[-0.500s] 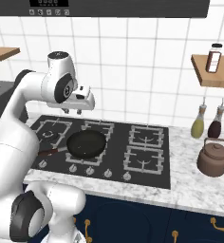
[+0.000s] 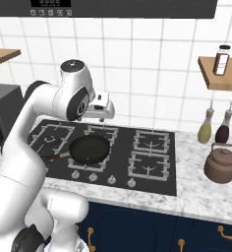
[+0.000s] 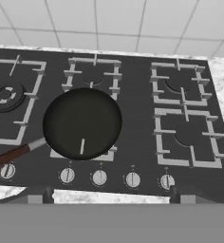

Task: Pick the kettle from the counter and place it on a stove burner. Then turn the burner on.

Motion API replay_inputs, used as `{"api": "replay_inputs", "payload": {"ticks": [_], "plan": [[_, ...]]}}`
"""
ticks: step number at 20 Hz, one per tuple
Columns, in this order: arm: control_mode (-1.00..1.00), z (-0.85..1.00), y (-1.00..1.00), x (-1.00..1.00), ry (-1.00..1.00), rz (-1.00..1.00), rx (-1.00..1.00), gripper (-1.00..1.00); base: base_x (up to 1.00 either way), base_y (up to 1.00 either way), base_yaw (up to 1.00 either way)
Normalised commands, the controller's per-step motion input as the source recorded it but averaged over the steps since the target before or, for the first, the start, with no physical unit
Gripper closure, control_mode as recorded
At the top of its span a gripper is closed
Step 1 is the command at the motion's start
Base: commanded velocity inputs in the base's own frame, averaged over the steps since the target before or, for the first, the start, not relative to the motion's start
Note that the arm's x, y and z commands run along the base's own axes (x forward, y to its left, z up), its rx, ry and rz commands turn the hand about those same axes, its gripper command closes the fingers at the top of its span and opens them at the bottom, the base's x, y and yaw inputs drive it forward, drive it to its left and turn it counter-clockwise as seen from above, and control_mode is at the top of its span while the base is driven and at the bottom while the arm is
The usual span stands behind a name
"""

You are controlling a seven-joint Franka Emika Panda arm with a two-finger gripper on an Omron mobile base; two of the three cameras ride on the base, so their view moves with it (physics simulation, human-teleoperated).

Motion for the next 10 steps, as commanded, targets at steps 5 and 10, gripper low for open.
{"api": "replay_inputs", "payload": {"ticks": [5,10], "plan": [[-1.0,0.0,-0.91,-0.26,-0.12,0.0,-0.04,-1.0,0.0,0.0,0.0],[-1.0,0.0,-0.9,-0.02,-0.01,-0.02,0.0,-1.0,0.0,0.0,0.0]]}}
